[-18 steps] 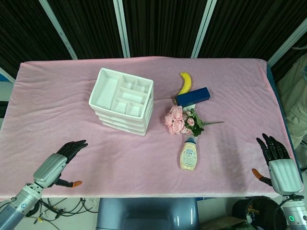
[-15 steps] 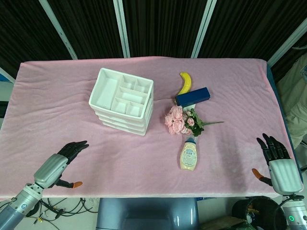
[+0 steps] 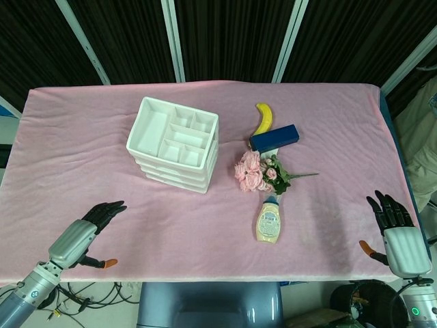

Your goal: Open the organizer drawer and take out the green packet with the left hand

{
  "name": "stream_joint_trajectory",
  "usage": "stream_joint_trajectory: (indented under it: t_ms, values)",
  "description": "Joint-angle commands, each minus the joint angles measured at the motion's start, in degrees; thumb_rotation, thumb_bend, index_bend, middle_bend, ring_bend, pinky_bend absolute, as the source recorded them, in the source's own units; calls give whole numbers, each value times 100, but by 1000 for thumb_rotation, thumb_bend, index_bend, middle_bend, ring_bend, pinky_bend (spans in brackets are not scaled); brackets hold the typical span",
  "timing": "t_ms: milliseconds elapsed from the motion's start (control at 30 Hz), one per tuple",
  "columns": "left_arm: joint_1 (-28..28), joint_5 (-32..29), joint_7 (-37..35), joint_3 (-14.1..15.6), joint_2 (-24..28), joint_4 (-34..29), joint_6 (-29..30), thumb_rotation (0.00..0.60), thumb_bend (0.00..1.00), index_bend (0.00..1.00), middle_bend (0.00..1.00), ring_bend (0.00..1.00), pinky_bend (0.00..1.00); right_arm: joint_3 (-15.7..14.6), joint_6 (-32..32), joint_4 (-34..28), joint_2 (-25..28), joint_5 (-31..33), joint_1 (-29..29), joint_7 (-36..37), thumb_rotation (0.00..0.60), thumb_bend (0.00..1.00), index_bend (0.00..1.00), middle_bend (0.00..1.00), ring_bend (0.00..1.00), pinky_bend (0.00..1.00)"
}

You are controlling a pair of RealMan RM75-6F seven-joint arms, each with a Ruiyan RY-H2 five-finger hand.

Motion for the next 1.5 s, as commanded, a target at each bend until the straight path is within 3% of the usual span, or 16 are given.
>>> stream_joint_trajectory:
  t_ms: [33,533,800,900,1000,1067,1233,1367,1500]
  values:
    - [-1,-15,-2,0,-5,8,6,600,32,0,0,0,0,-2,-9,-8,4,4,2,-8,600,42,0,0,0,121]
    - [-113,-323,-72,-150,-113,-76,-66,600,32,0,0,0,0,-12,-47,-64,15,36,5,33,600,42,0,0,0,121]
    - [-480,-977,110,-578,-423,-88,-498,600,33,0,0,0,10,1,-88,-84,14,94,12,114,600,42,0,0,0,121]
    - [-704,-1421,195,-827,-631,15,-772,600,35,0,7,22,118,7,-107,-99,13,118,17,146,600,42,0,0,0,121]
    - [-916,-1921,384,-1084,-892,155,-973,600,60,0,175,205,361,12,-121,-104,15,137,21,174,600,43,0,0,0,121]
    - [-1003,-2180,552,-1216,-1075,232,-987,600,92,0,354,359,511,16,-132,-112,19,152,23,204,600,42,0,0,0,121]
    - [-1222,-2785,1060,-1476,-1537,404,-980,600,189,12,675,642,779,23,-137,-119,25,162,26,276,600,43,0,0,0,121]
    - [-1362,-3226,1376,-1610,-1857,524,-972,600,262,29,821,768,892,16,-145,-117,21,149,32,303,600,42,0,0,0,121]
    - [-1489,-3650,1494,-1720,-2087,597,-1057,600,276,38,882,822,935,21,-162,-118,25,171,35,355,600,43,0,0,0,121]
